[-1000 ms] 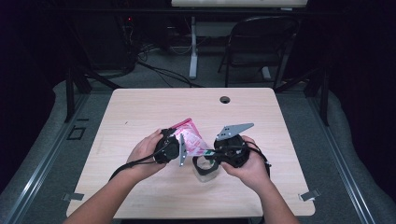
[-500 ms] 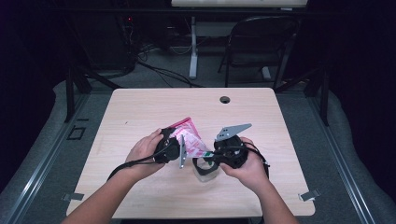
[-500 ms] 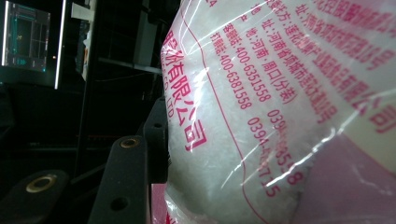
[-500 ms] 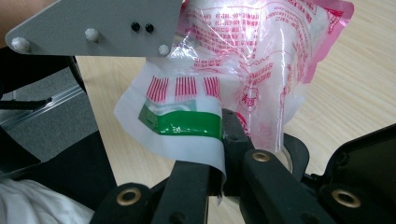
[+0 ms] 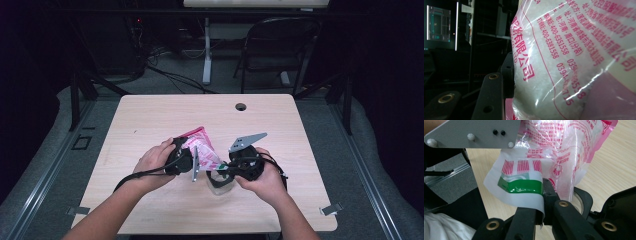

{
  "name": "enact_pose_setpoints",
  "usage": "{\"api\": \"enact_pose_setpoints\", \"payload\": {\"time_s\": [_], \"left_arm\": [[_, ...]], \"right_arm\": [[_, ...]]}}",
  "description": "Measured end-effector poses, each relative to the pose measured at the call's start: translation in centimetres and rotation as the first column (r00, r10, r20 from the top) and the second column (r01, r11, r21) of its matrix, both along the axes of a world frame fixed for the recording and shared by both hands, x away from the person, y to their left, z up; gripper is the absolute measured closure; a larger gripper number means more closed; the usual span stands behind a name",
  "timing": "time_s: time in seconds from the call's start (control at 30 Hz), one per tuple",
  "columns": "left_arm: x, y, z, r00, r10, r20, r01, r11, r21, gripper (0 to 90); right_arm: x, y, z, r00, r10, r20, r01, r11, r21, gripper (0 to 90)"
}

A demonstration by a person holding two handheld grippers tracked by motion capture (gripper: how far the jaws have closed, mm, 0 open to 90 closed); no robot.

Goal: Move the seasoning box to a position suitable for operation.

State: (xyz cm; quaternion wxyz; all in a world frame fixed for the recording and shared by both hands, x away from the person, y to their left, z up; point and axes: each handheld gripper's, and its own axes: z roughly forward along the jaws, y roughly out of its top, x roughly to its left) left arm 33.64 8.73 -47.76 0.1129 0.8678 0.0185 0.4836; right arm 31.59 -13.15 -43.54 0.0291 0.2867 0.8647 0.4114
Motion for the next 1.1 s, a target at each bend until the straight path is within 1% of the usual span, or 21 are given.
{"api": "enact_pose_setpoints", "payload": {"time_s": [0.07,0.23,0.27,0.33,0.43,0.53,0.63,0.8,0.83,0.93,1.07,1.1], "left_arm": [[0.1,0.0,0.1,1.0000,-0.008,-0.004,0.008,1.0000,0.002,56.5],[0.0,-0.1,0.5,0.9999,-0.015,-0.004,0.015,0.9990,0.041,56.6],[0.0,-0.2,0.6,0.9999,-0.017,-0.002,0.017,0.9986,0.051,56.6],[0.0,-0.2,0.6,0.9996,-0.026,0.013,0.025,0.9981,0.056,56.6],[-0.1,-0.3,0.9,0.9997,-0.022,0.008,0.021,0.9967,0.078,56.6],[-0.1,-0.4,1.0,0.9997,-0.023,0.007,0.022,0.9957,0.090,56.7],[-0.1,-0.4,1.1,0.9996,-0.027,0.014,0.025,0.9946,0.101,56.7],[-0.1,-0.4,1.1,0.9986,-0.037,0.037,0.033,0.9931,0.113,56.8],[-0.2,-0.4,1.2,0.9990,-0.031,0.031,0.027,0.9923,0.121,56.8],[-0.2,-0.4,1.3,0.9987,-0.032,0.039,0.027,0.9909,0.132,56.9],[-0.2,-0.5,1.3,0.9978,-0.039,0.053,0.032,0.9902,0.136,57.0],[-0.3,-0.5,1.3,0.9981,-0.037,0.050,0.030,0.9892,0.143,57.0]], "right_arm": [[0.0,0.0,0.0,1.0000,0.001,-0.001,-0.001,1.000,0.005,90.0],[0.1,-0.1,0.0,0.9999,0.005,-0.011,-0.005,1.000,0.009,90.0],[0.1,-0.1,0.0,0.9999,0.005,-0.014,-0.005,1.000,0.015,90.0],[0.1,-0.2,0.0,0.9999,0.006,-0.015,-0.006,1.000,0.016,90.0],[0.1,-0.2,0.0,0.9998,0.008,-0.019,-0.008,1.000,0.021,90.0],[0.1,-0.2,0.0,0.9998,0.009,-0.018,-0.008,1.000,0.020,90.0],[0.1,-0.2,-0.1,0.9997,0.011,-0.020,-0.010,1.000,0.015,90.0],[0.2,-0.2,-0.1,0.9997,0.015,-0.020,-0.015,1.000,0.009,90.0],[0.2,-0.2,-0.1,0.9996,0.017,-0.023,-0.017,1.000,0.010,90.0],[0.2,-0.2,-0.2,0.9996,0.011,-0.025,-0.011,1.000,0.015,90.0],[0.2,-0.2,-0.3,0.9996,0.010,-0.027,-0.009,1.000,0.013,90.0],[0.2,-0.2,-0.3,0.9995,0.011,-0.029,-0.011,1.000,0.014,90.0]]}}
